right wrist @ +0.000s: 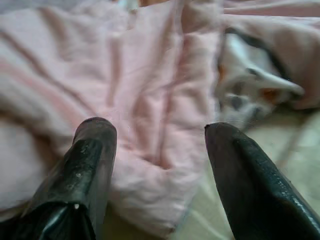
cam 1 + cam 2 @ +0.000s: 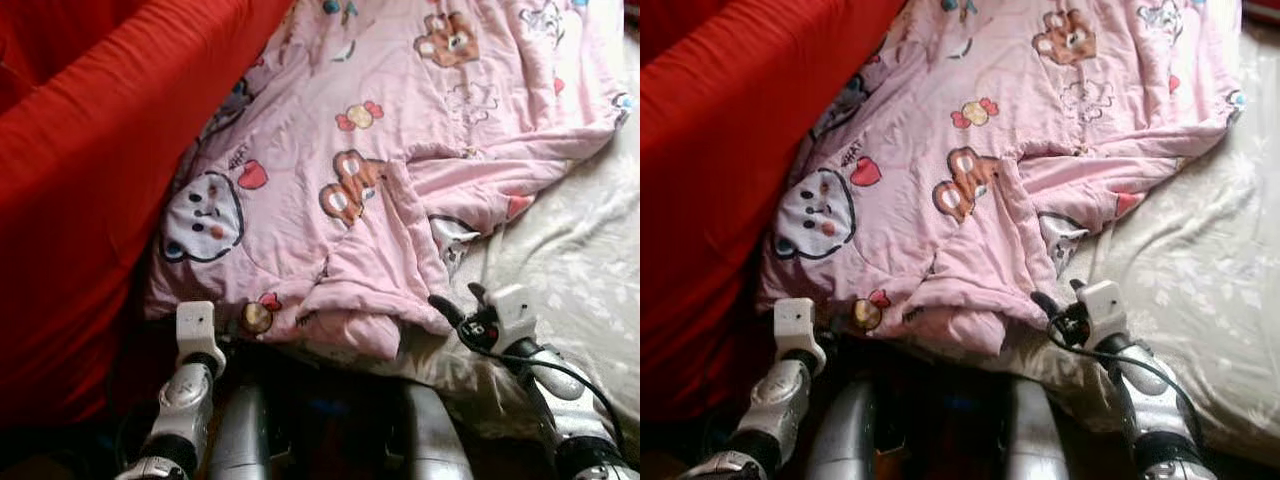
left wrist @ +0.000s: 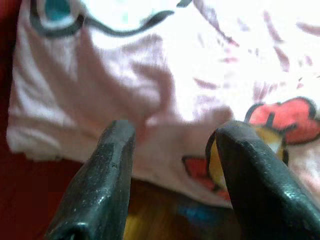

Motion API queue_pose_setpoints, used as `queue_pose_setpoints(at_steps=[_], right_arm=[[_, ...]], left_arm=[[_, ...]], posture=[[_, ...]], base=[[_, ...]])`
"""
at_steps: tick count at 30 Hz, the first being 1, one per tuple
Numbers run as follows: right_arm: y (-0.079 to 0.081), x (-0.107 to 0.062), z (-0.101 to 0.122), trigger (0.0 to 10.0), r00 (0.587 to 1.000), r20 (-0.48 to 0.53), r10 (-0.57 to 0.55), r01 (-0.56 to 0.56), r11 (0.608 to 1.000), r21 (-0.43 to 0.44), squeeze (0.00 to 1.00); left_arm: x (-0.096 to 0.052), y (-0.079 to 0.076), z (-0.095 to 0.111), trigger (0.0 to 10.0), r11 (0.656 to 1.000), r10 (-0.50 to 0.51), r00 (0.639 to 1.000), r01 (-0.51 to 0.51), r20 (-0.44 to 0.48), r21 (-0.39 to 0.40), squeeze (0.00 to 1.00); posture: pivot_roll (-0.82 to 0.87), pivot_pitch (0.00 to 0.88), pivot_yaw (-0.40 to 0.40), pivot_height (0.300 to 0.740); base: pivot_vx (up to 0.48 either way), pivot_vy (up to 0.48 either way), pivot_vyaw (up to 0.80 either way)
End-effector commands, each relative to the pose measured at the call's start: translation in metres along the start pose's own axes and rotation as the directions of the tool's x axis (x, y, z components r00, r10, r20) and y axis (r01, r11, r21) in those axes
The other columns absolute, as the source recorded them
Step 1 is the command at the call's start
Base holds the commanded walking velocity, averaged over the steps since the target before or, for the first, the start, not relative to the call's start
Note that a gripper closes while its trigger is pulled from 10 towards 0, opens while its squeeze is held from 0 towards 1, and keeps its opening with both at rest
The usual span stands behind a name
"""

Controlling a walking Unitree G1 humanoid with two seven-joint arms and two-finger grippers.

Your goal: Clean up the room

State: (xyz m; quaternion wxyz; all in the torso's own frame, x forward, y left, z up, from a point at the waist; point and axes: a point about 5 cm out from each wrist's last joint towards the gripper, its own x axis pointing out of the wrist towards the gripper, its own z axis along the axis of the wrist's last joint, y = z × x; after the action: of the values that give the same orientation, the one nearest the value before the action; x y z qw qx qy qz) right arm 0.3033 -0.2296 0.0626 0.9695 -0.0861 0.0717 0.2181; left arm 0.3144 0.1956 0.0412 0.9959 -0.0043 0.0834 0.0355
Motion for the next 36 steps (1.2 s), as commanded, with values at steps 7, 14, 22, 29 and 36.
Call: queue_pose_setpoints(at_steps=[7,14,22,29,36], right_arm=[[0.016,-0.002,-0.024,10.0,0.959,-0.24,0.151,-0.171,0.983,-0.066,0.0],[0.02,0.001,-0.037,10.0,0.932,-0.356,0.072,-0.119,0.987,-0.111,0.0],[0.018,0.002,-0.041,10.0,0.925,-0.379,0.017,-0.058,0.994,-0.096,0.0],[0.01,0.009,-0.027,10.0,0.958,-0.271,-0.091,0.053,0.988,-0.146,0.0],[0.011,0.008,-0.032,10.0,0.944,-0.299,-0.141,0.087,0.978,-0.187,0.0]], left_arm=[[-0.002,-0.008,-0.006,10.0,1.0,-0.025,0.999,0.025,-0.027,-0.001,0.0],[0.001,-0.011,0.0,10.0,0.999,-0.033,0.999,0.033,0.001,-0.001,0.0],[0.001,-0.006,0.0,10.0,1.0,-0.028,1.0,0.028,0.002,0.01,0.0],[0.0,-0.012,0.0,10.0,0.999,-0.047,0.999,0.046,0.007,0.025,0.0],[0.002,-0.015,0.006,10.0,0.997,-0.061,0.997,0.06,0.039,0.043,0.0]], posture=[[-0.13,0.347,0.043,0.616],[-0.11,0.332,0.041,0.616],[-0.11,0.304,0.038,0.616],[-0.12,0.305,0.037,0.616],[-0.12,0.31,0.036,0.616]], base=[[0.0,0.0,0.0],[0.0,0.0,0.0],[0.0,0.0,0.0],[0.0,0.0,0.0],[0.0,0.0,0.0]])
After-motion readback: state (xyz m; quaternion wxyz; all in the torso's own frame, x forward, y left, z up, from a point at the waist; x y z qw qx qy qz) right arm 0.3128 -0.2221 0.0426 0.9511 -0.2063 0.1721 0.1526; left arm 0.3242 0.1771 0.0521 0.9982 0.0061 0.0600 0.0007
